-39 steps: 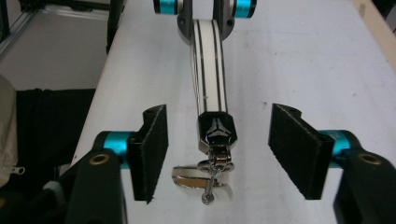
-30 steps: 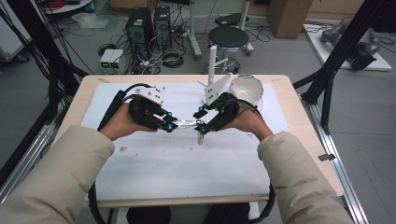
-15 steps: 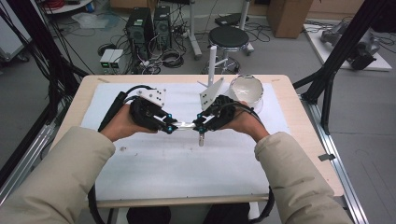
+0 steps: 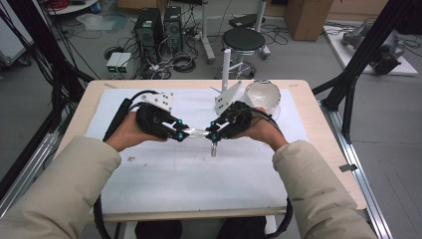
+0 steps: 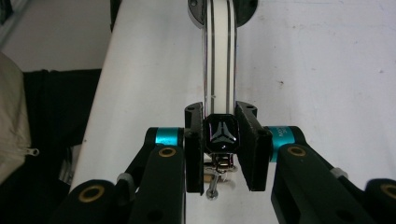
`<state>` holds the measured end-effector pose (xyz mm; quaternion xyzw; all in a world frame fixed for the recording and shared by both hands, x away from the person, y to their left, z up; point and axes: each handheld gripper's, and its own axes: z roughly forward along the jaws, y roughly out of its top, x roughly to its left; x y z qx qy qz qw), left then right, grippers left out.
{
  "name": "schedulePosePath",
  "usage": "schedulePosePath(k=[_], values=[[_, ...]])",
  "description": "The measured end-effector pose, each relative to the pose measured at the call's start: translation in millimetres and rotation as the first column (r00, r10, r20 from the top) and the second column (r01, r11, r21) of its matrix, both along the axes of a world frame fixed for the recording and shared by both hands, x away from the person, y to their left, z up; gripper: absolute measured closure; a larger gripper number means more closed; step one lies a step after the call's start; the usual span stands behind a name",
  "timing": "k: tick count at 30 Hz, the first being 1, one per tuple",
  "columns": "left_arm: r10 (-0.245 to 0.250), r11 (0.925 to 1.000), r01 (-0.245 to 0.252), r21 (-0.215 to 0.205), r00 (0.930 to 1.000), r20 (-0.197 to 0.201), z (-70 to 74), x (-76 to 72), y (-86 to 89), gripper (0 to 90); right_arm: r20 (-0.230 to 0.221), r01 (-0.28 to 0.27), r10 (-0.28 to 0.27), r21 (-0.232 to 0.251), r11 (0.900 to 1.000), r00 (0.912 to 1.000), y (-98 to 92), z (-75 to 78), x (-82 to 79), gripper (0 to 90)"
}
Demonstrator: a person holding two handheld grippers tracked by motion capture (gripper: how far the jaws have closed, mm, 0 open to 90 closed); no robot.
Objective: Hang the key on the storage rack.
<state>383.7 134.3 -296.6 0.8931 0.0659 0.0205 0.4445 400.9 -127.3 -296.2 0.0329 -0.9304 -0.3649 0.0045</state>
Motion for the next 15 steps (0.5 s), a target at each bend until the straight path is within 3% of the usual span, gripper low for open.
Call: schedulePosePath(k=[3,6,8,12,13,15], values=[[0.03,0.9993,-0.03,-0.023,0.9994,0.019,-1.9,0.7,4.0,54.9,-0.012,0.015,-0.015,0.017,1.0,0.9998,-3.6,1.7,1.2,74.4],[0.064,0.9977,-0.063,-0.026,0.9975,0.031,-3.3,1.0,9.1,51.1,-0.011,0.022,-0.022,0.032,0.999,0.9997,-6.8,2.6,3.2,74.4],[0.077,0.9954,-0.075,-0.059,0.9968,0.023,-4.2,0.8,15.4,44.9,-0.024,0.055,-0.054,0.06,0.997,0.9983,-14.4,4.9,7.2,74.4],[0.127,0.9848,-0.126,-0.119,0.9918,0.005,-7.2,0.0,26.3,36.8,-0.061,0.104,-0.098,0.105,0.989,0.9933,-25.1,7.7,12.4,74.4],[0.142,0.9791,-0.144,-0.144,0.9896,-0.023,-8.2,0.0,28.5,29.4,-0.087,0.135,-0.124,0.129,0.982,0.9885,-31.8,9.3,15.9,74.5],[0.168,0.9666,-0.176,-0.187,0.9842,-0.055,-9.6,0.1,36.5,28.7,-0.099,0.152,-0.138,0.148,0.977,0.9855,-35.3,10.1,17.8,74.4]])
